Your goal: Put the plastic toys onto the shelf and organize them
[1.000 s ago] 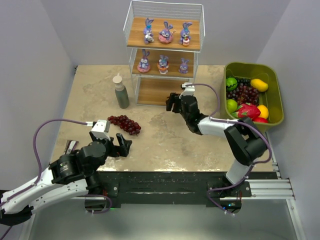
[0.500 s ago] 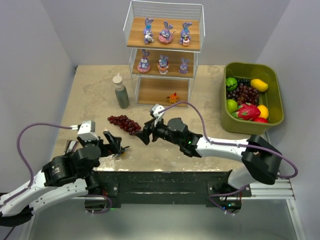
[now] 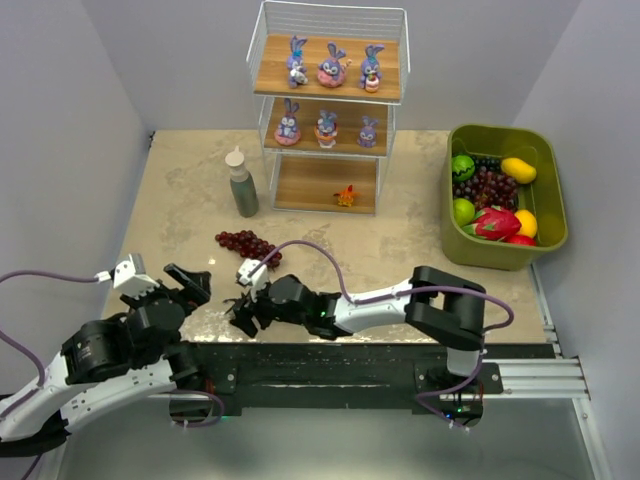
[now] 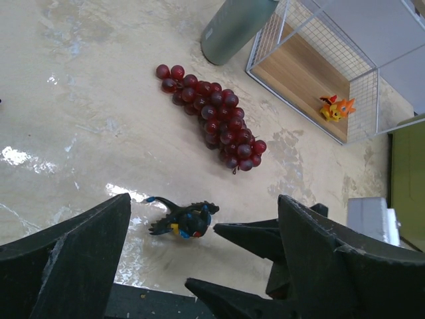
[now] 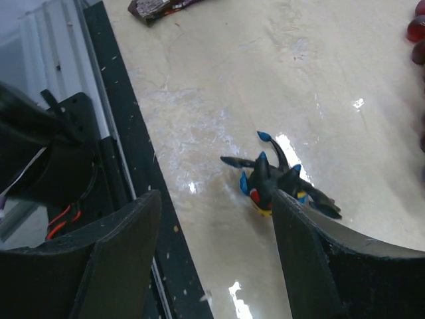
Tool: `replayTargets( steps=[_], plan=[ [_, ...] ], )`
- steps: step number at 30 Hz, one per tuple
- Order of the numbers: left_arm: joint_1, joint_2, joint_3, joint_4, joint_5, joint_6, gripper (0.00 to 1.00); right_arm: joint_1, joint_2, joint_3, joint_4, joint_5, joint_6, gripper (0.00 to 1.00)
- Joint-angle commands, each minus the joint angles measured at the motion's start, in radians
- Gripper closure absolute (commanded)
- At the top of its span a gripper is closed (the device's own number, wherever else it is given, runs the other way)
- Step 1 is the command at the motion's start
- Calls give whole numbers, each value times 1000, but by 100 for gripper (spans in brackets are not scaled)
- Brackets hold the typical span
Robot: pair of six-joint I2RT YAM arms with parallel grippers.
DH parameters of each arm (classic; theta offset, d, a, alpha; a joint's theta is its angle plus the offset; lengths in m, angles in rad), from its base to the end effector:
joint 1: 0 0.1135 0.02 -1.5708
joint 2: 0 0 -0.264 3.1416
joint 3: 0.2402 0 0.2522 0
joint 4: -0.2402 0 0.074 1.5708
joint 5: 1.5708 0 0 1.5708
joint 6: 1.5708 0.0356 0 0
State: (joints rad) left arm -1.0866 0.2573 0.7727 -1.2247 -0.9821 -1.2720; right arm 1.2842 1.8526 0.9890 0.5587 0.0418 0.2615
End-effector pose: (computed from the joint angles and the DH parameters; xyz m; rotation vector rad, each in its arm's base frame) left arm 0.0352 -0.0034 0.2925 -0.6433 1.8559 -0.4210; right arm 0.1153 0.3858 0.1870 -0.9551 1.7650 0.9978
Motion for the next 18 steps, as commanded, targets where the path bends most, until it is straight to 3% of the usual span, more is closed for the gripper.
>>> replayTargets(
  steps=[1, 9, 18],
  plan=[
    [1, -10, 23, -10, -66, -56, 4, 24, 60, 100, -6, 128, 27, 32],
    [1, -27, 19, 25, -58, -13, 3, 44, 108, 146, -45, 283, 45, 34],
    [1, -58, 14, 47, -53, 13, 3, 52, 94, 122, -14, 329, 54, 34]
  ],
)
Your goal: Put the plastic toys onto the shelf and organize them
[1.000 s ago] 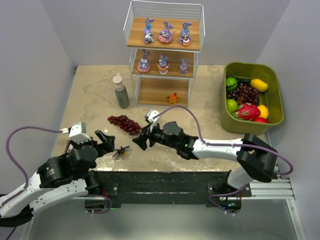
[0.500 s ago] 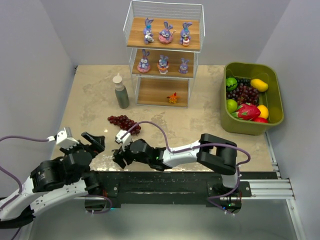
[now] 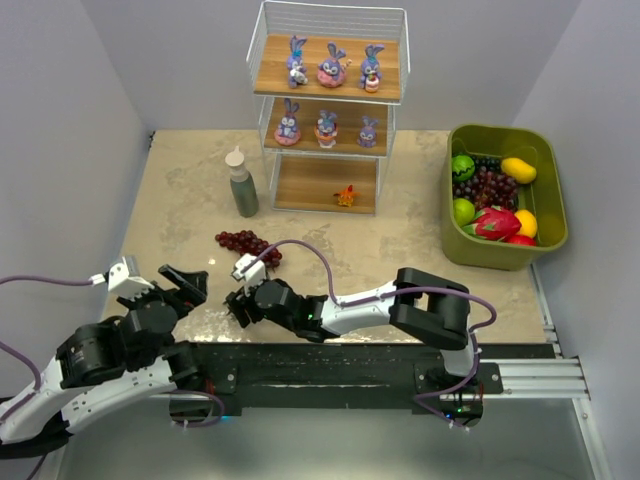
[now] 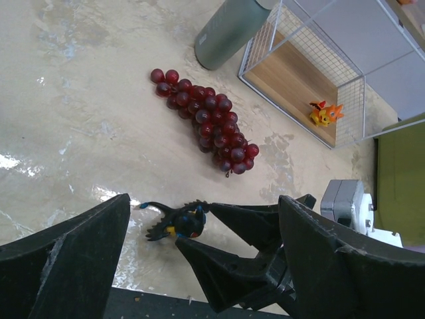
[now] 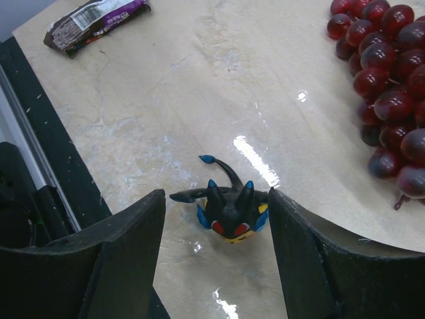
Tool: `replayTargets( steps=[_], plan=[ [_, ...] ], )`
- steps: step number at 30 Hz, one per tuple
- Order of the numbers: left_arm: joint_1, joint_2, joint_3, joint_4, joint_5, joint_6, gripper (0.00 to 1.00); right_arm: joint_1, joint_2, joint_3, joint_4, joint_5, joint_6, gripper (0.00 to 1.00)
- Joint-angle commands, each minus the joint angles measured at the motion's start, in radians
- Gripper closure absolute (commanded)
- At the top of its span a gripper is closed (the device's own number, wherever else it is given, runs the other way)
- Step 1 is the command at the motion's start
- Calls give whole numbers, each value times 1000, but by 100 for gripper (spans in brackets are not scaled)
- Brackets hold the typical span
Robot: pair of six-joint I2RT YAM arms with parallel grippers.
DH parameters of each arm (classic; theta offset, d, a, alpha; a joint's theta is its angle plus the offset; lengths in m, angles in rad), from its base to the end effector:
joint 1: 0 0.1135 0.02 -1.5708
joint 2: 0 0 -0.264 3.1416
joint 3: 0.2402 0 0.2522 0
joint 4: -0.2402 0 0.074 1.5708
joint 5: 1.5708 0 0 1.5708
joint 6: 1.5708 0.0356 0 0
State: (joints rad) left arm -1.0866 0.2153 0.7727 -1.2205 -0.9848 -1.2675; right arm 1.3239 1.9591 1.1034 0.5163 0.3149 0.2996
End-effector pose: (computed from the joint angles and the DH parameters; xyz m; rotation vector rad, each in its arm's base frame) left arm 0.0319 0.0031 0.2927 -0.6605 1.8300 -0.4605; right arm 0.1152 0.4119 0.1763 -0.7695 1.8186 0.7927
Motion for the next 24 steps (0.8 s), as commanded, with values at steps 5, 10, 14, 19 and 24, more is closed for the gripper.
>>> replayTargets(
  steps=[5, 10, 14, 19, 24],
  plan=[
    [1, -8, 13, 46, -48, 14, 3, 12, -9, 16, 24, 46, 12, 34],
    [1, -8, 14, 44, -46, 16, 3, 12, 32, 30, 13, 39, 16, 36],
    [1, -13, 14, 46, -45, 16, 3, 12, 53, 30, 19, 44, 29, 42],
    [1, -17, 13, 46, -45, 17, 3, 12, 75, 53, 4, 58, 33, 53],
    [1, -22, 14, 46, -45, 19, 3, 14, 64, 42, 19, 67, 35, 69]
  ],
)
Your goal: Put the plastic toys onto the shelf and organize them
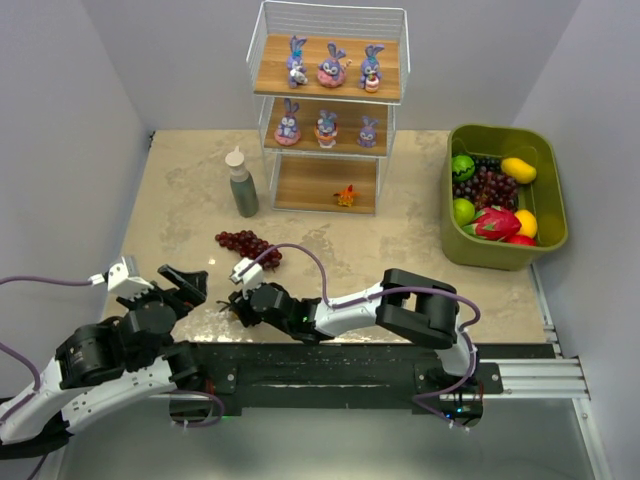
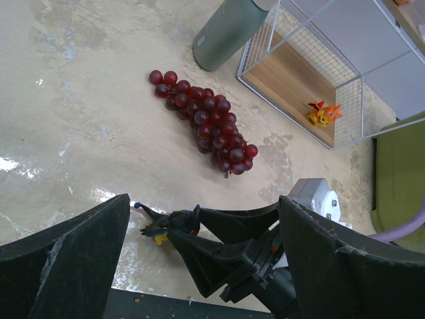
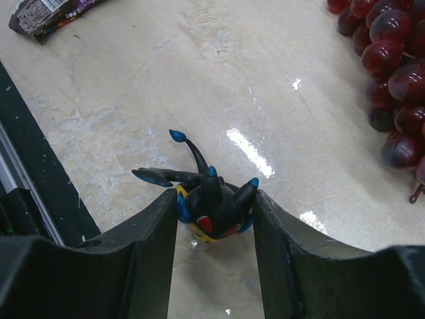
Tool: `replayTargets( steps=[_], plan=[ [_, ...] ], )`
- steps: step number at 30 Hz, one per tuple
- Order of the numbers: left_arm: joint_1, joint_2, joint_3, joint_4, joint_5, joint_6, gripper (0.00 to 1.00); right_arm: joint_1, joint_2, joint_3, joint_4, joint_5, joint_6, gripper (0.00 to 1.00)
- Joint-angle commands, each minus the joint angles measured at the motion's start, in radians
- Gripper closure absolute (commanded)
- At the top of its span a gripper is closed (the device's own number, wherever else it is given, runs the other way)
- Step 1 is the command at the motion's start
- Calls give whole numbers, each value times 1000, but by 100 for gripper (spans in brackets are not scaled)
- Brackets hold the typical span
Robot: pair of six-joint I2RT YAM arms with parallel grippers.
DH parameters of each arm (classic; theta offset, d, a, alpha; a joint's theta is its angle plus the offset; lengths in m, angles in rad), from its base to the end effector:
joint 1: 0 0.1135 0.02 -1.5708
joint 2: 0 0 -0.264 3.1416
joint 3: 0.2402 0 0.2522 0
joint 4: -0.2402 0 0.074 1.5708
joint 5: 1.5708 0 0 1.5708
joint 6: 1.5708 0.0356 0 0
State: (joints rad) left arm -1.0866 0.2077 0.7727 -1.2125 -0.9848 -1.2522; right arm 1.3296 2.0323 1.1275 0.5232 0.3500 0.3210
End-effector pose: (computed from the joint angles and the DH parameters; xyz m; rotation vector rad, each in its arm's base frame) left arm 0.0314 0.0039 0.2933 -0.6531 1.8253 -0.4652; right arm 0.1160 0.4203 0.1543 -0.7532 1.8572 0.7501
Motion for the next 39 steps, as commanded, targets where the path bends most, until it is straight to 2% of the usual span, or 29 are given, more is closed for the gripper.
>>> replayTargets(
  steps=[1, 7, 10, 21, 26, 32, 39],
  plan=[
    [1, -16, 14, 37, -45, 5, 3, 8, -12, 15, 20, 33, 10, 75],
    [1, -13, 14, 41, -43, 7, 3, 8, -43, 29, -5, 67, -22, 92],
    [1, -13, 14, 41, -43, 8, 3, 10, -70, 55, -67, 110, -39, 97],
    [1, -11, 13, 44, -41, 14, 3, 8, -210, 106, -330, 343, -54, 99],
    [1, -10, 13, 47, -40, 16, 2, -26, -222, 210, -483, 444, -68, 99],
    [1, -10, 11, 48, -40, 17, 2, -165, -213, 275, -542, 402, -82, 99],
    [1, -5, 10, 51, -40, 22, 2, -317, -123, 336, -450, 343, -155, 99]
  ],
)
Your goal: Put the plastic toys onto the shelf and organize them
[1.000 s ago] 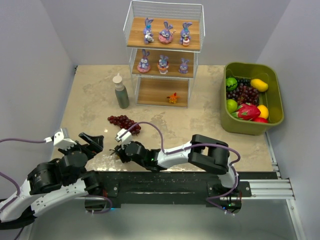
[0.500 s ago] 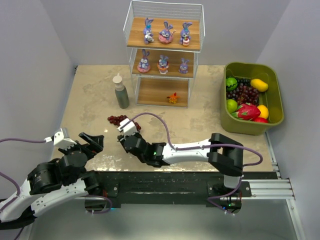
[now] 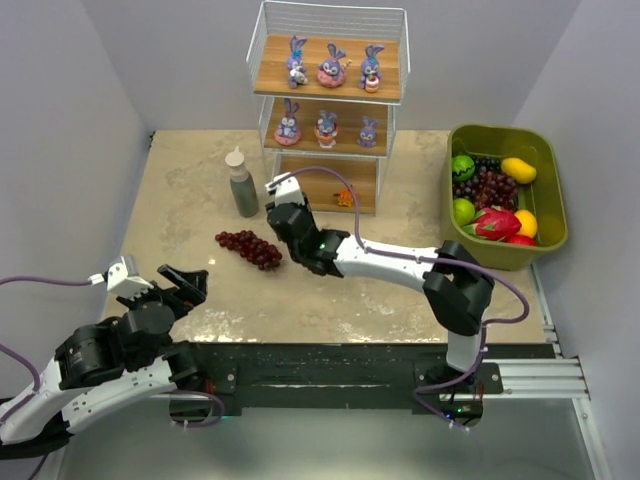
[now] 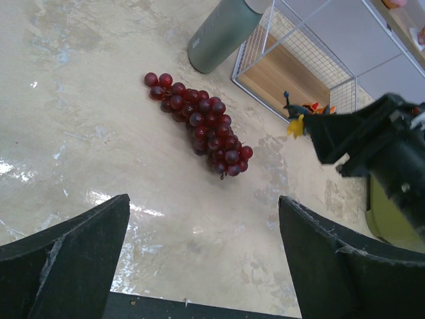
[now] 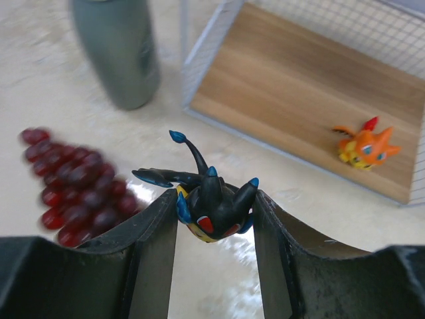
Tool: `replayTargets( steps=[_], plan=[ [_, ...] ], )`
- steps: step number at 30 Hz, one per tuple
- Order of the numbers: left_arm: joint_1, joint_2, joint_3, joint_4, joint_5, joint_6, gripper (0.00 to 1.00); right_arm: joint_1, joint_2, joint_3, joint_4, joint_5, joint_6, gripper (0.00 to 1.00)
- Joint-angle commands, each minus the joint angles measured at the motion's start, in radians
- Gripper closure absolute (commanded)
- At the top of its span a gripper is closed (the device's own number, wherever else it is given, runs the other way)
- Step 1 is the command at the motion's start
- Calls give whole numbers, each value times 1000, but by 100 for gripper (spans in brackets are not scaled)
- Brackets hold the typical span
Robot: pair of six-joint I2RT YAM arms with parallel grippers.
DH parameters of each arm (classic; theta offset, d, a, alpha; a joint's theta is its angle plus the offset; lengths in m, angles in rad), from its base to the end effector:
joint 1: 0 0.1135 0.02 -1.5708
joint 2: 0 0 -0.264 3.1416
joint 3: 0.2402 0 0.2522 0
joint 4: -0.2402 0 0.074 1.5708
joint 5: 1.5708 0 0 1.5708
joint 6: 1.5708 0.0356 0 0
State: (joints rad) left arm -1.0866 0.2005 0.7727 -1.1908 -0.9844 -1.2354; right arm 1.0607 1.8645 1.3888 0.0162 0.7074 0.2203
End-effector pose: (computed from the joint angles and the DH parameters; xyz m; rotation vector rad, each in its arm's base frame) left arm 0.0314 0.0040 0.2948 -0.6501 1.8138 -0.4816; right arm 0.2312 0.3659 0.2625 -0.3712 1.8808 0.1401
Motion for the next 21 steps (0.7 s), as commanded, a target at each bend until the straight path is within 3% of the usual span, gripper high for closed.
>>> replayTargets(
  steps=[1, 21],
  plan=[
    [1, 1, 10, 31, -40, 5, 2, -71, 73, 81, 76, -22, -79, 99],
    [1, -3, 7, 36, -42, 10, 2, -228, 320, 254, 182, -77, -99, 100]
  ],
)
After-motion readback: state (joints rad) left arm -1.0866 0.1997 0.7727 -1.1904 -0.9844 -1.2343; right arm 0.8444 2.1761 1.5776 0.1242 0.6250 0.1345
